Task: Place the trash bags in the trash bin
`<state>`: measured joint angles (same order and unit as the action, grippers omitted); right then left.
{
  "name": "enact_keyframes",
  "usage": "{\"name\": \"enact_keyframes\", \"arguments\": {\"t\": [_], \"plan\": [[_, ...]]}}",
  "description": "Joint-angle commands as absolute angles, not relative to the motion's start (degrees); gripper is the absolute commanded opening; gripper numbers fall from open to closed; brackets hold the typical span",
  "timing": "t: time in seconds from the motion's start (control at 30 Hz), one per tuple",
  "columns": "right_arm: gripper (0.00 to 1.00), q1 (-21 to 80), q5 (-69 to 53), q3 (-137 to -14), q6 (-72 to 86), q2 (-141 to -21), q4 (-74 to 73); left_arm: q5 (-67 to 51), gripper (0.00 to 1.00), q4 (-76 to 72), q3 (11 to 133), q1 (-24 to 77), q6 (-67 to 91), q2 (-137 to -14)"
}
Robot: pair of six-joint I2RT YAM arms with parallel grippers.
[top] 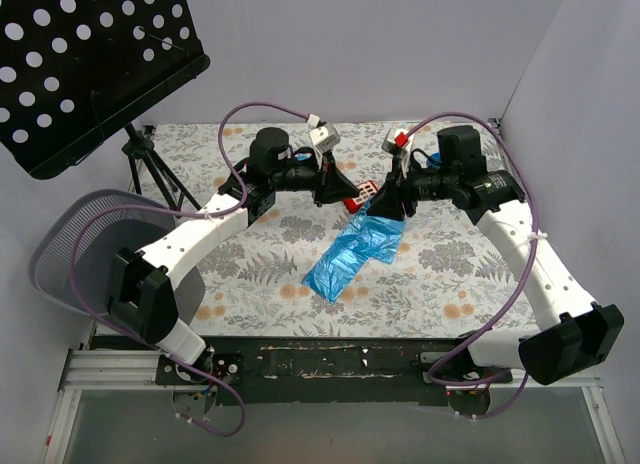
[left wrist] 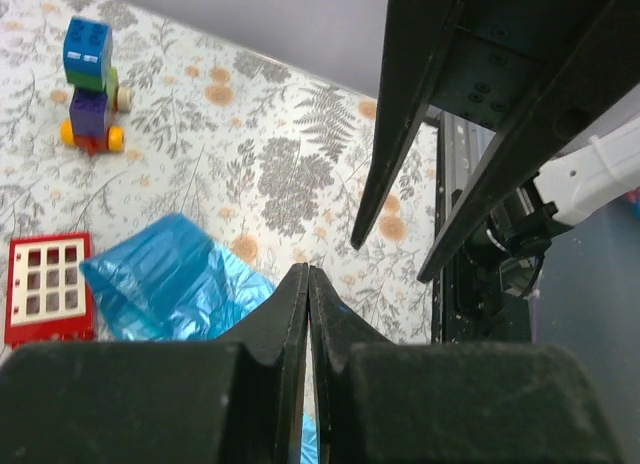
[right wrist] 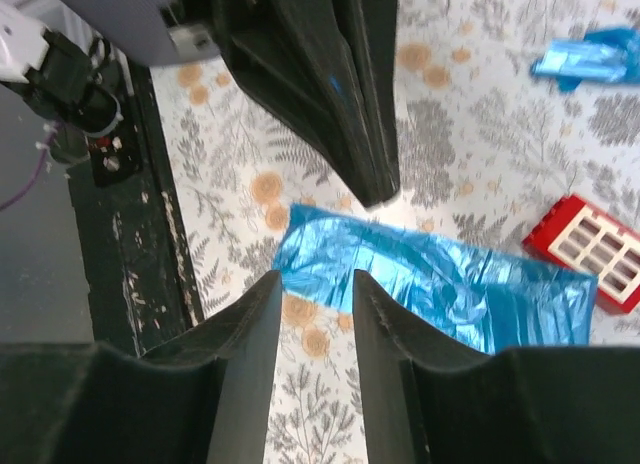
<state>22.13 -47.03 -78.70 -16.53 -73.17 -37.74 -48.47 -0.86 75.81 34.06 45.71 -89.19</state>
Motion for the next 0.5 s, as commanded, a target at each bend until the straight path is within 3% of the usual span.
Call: {"name": "enact_keyframes", "arguments": {"t": [0.0,0.13,0.27,0.47], "plan": [[0.45,21.9,-42.9,-73.1,-21.7,-73.0,-39.8,-43.9,0.0,7.1,72.3,33.1,38.4,-83.2],[0.49,22.1,-33.5,-64.3,-33.9,-69.7,-39.7,-36.8,0.01,15.0,68.4,32.8,34.5,-80.4],[0.46,22.1,-31.3,-58.5,-44.0,-71.1,-39.9,-32.7,0.23,19.4,63.0,32.2,34.7,-77.7],[0.49,22.2,-31.5,-56.9,-45.4,-80.2,-33.7,-26.6,0.3,20.3,57.2,30.9,35.6,-73.0]]}}
